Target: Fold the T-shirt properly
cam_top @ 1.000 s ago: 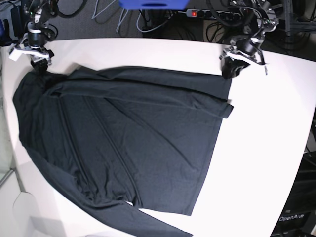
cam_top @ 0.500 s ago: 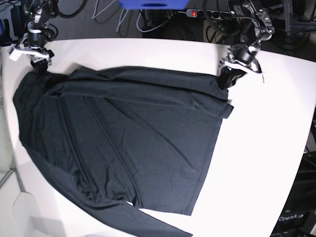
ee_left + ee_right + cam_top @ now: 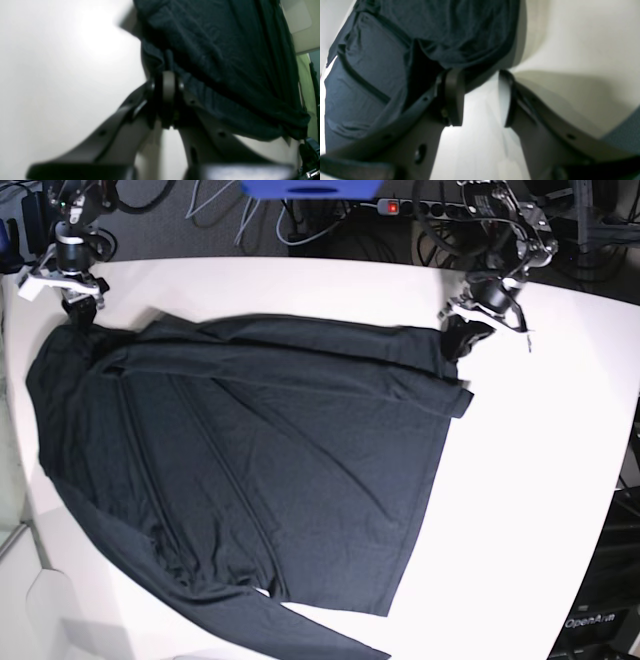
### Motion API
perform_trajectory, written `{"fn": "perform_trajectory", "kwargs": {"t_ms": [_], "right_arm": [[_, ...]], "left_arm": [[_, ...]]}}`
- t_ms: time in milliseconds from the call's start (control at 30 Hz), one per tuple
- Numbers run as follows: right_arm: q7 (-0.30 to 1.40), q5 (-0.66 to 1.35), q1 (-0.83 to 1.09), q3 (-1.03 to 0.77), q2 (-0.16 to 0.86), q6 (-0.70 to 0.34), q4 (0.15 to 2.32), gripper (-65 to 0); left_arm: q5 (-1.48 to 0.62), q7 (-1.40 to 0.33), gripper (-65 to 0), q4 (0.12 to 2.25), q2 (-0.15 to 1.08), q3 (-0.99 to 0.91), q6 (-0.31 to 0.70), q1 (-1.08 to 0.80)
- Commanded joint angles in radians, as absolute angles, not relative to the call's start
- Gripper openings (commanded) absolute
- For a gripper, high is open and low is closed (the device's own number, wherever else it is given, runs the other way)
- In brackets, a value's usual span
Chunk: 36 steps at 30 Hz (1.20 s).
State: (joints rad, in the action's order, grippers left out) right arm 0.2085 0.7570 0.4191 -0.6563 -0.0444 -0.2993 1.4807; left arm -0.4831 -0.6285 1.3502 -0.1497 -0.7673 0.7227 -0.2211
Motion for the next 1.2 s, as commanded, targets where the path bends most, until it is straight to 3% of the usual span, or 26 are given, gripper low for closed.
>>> {"fn": "perform_trajectory", "kwargs": {"t_ms": [0, 367, 667, 1167], "right_arm": [[0.183, 0.769, 0.423, -0.662, -0.036, -0.306, 1.497, -41.1], [0.189, 0.769, 0.426, -0.656, -0.039, -0.306, 1.497, -40.6], [0.186, 0.769, 0.44, -0.664, -0.068, -0.306, 1.497, -35.2], [0.189, 0.769, 0.326, -0.657, -0.038, -0.306, 1.395, -35.3]], "left_arm": [[-0.472, -0.685, -63.2, 1.346, -0.157, -0.768, 0.698, -0.236], [-0.472, -0.687, -64.5, 1.566, -0.157, -0.768, 0.698, -0.328], [-0.504, -0.687, -64.9, 1.58, -0.157, -0.769, 0.698, -0.341], [-0.519, -0.688, -64.9, 1.572, -0.157, -0.823, 0.698, -0.344]]}}
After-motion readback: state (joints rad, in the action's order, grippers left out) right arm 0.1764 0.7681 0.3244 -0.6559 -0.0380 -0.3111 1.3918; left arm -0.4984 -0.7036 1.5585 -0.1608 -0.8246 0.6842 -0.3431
